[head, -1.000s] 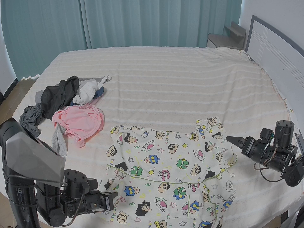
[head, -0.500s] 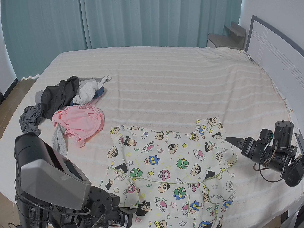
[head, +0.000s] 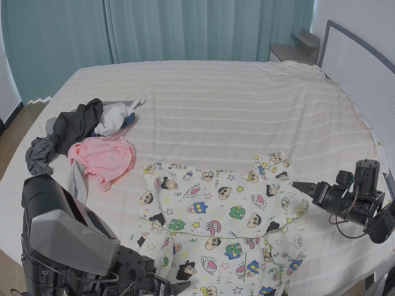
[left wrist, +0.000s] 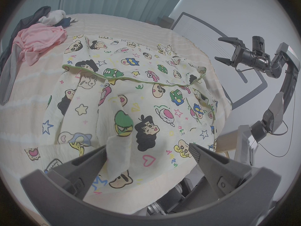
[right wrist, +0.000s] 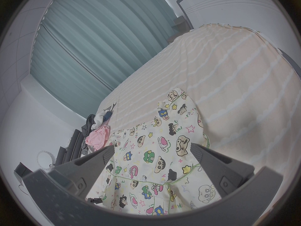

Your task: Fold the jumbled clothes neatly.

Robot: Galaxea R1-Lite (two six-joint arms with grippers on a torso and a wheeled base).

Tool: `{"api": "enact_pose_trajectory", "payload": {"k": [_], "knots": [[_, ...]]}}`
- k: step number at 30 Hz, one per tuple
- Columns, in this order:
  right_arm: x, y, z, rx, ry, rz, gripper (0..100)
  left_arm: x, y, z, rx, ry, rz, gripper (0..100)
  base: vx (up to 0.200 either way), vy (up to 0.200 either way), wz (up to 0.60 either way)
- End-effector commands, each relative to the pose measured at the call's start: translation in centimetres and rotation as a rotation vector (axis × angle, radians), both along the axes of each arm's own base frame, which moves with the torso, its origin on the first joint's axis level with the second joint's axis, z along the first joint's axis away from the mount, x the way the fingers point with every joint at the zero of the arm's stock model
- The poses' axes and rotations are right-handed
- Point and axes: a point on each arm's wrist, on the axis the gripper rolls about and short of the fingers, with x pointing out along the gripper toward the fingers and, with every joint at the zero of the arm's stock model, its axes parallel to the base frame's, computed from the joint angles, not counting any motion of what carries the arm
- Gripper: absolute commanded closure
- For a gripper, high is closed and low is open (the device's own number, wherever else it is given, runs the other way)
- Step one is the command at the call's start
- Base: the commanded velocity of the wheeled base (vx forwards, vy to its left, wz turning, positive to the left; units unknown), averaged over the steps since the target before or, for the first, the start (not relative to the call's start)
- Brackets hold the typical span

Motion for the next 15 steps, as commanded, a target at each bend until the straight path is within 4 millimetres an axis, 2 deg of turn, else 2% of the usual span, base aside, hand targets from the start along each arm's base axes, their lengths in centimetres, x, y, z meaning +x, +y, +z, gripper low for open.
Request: {"api": "enact_pose_trajectory", "payload": {"k": [1,6,12,15], "knots": [[0.0,0.0,-0.1,-0.001,0.005,0.002,0,0.3,0.0,1.4,-0.050,-0.056,0.015,0,0.000,0.000,0.00],[0.0,0.1,-0.2,-0.001,0.007,0.002,0,1.7,0.2,2.8,-0.084,-0.145,0.096,0,0.000,0.000,0.00],[0.0,0.0,-0.2,-0.002,0.008,0.002,0,3.0,0.8,2.8,-0.061,-0.189,0.201,0,0.000,0.000,0.00],[0.0,0.0,-0.2,-0.002,0.007,0.001,0,4.0,1.4,3.1,-0.105,-0.186,0.290,0,0.000,0.000,0.00]]}}
